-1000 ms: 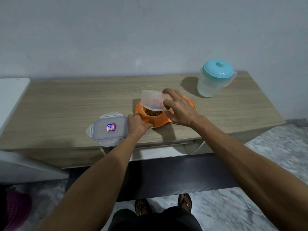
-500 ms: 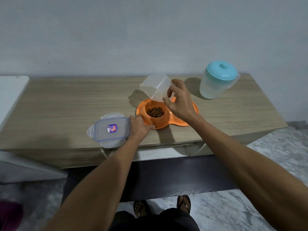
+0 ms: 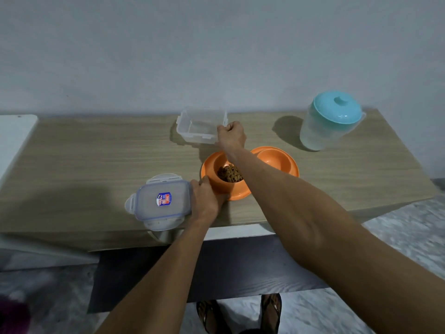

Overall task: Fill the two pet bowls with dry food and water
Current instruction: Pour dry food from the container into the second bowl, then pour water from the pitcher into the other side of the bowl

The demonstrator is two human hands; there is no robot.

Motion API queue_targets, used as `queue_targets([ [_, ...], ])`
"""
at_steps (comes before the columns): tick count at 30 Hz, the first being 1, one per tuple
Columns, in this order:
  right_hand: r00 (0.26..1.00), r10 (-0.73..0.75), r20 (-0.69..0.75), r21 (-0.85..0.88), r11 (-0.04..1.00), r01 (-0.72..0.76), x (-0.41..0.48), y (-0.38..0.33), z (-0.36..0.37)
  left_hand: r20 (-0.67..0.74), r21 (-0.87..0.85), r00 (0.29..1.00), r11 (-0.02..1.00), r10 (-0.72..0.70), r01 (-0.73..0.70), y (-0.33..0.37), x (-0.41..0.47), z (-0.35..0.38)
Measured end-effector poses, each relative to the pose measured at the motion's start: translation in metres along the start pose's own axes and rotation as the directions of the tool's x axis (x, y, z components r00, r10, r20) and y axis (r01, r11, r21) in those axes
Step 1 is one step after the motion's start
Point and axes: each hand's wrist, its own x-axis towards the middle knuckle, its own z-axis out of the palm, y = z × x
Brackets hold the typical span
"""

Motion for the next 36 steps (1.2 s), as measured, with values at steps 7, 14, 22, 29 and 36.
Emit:
queue_targets([
  [7,0.999,0.051,-0.005,-0.086,0.995,-0.051,0.014,0.004,0.013,0.0,-0.06,1.0,0.998,-0.008,0.008,-0.001,-0.002,-0.002],
  [14,0.998,0.052,0.023,-0.217,0.975,-0.045,0.013,-0.005,-0.006,0.036,-0.127,0.998,0.991,-0.045,0.049,0.004,-0.005,-0.006],
  [22,0.996,0.049,-0.074,-0.234,0.97,-0.066,0.017,-0.012,-0.082,0.043,-0.061,0.999,0.998,-0.027,0.029,0.017,-0.017,-0.017],
  [29,0.983,0.033,-0.181,-0.262,0.962,-0.081,0.021,-0.001,-0.191,-0.209,0.067,0.978,0.998,0.024,-0.011,0.029,-0.053,-0.014],
  [36,0.927,0.085,-0.365,-0.156,0.976,-0.151,0.033,0.006,-0.266,-0.171,0.338,0.907,0.888,0.384,-0.312,0.096,-0.046,0.015],
])
